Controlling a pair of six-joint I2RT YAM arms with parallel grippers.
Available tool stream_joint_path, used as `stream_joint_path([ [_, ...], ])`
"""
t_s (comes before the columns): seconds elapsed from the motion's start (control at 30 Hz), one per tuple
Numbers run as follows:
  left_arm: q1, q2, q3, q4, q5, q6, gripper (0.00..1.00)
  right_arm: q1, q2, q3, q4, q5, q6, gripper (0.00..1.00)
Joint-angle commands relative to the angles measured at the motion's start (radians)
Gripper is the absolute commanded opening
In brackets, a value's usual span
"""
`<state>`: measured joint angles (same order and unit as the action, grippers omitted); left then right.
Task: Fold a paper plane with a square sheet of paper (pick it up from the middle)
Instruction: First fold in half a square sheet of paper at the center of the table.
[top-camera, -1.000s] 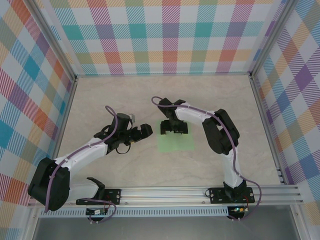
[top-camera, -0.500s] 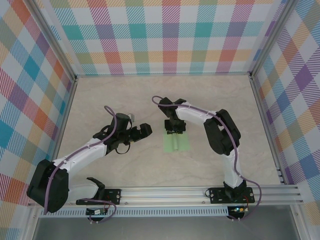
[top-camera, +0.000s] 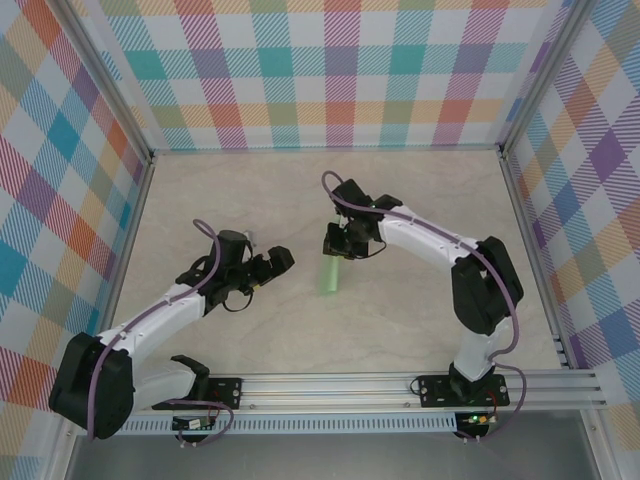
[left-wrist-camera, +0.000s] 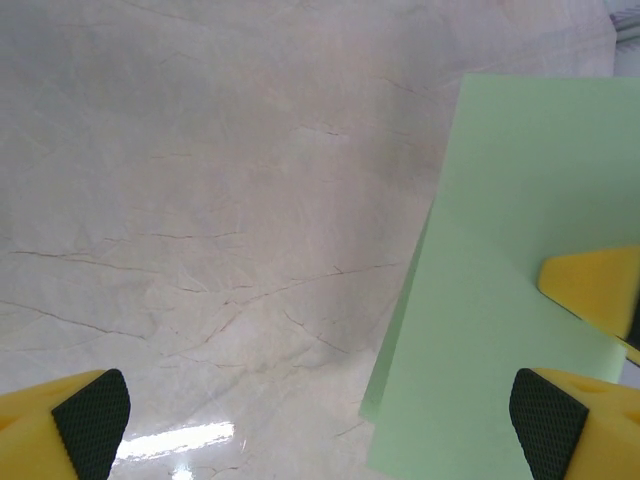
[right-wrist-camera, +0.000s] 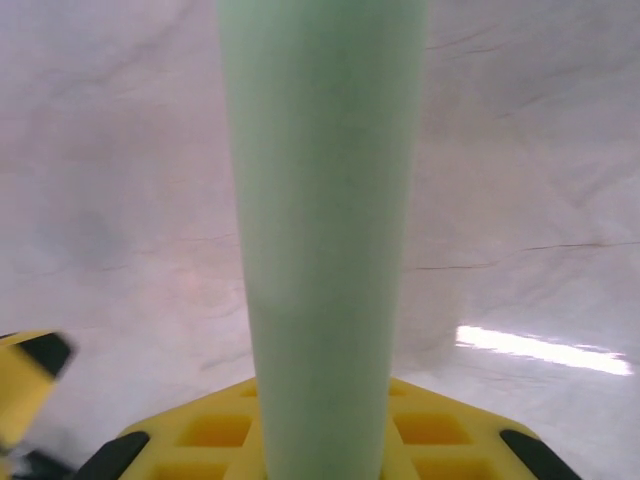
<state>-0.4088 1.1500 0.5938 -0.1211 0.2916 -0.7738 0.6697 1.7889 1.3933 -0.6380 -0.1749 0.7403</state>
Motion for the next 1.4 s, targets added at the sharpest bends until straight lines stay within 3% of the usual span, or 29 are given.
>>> stream_joint_path([
  [0.0, 0.031, -0.001, -0.015, 0.066, 0.098, -0.050, 1.00, -0.030, -0.035, -0.091, 0.233, -0.212, 0.116, 0.24],
  [0.17, 0.044, 0.006, -0.024, 0.108, 0.152, -0.078, 1.00, -0.047, -0.023, -0.200, 0.408, -0.300, 0.188, 0.25],
  [0.37, 0.044, 0.090, -0.016, 0.176, 0.226, -0.097, 1.00, -0.056, 0.006, -0.310, 0.493, -0.301, 0.212, 0.28],
  [0.5, 0.032, 0.169, 0.002, 0.208, 0.264, -0.102, 0.98, -0.059, 0.038, -0.330, 0.469, -0.285, 0.186, 0.30],
  [0.67, -0.004, 0.233, 0.028, 0.197, 0.255, -0.092, 0.97, -0.067, 0.054, -0.344, 0.409, -0.237, 0.146, 0.42],
  [1.07, -0.055, 0.324, 0.090, 0.149, 0.229, -0.057, 0.89, -0.100, -0.024, -0.361, 0.355, -0.231, 0.109, 0.59],
  [1.37, -0.094, 0.411, 0.142, 0.150, 0.260, -0.044, 0.74, -0.119, -0.072, -0.412, 0.351, -0.213, 0.116, 0.64],
])
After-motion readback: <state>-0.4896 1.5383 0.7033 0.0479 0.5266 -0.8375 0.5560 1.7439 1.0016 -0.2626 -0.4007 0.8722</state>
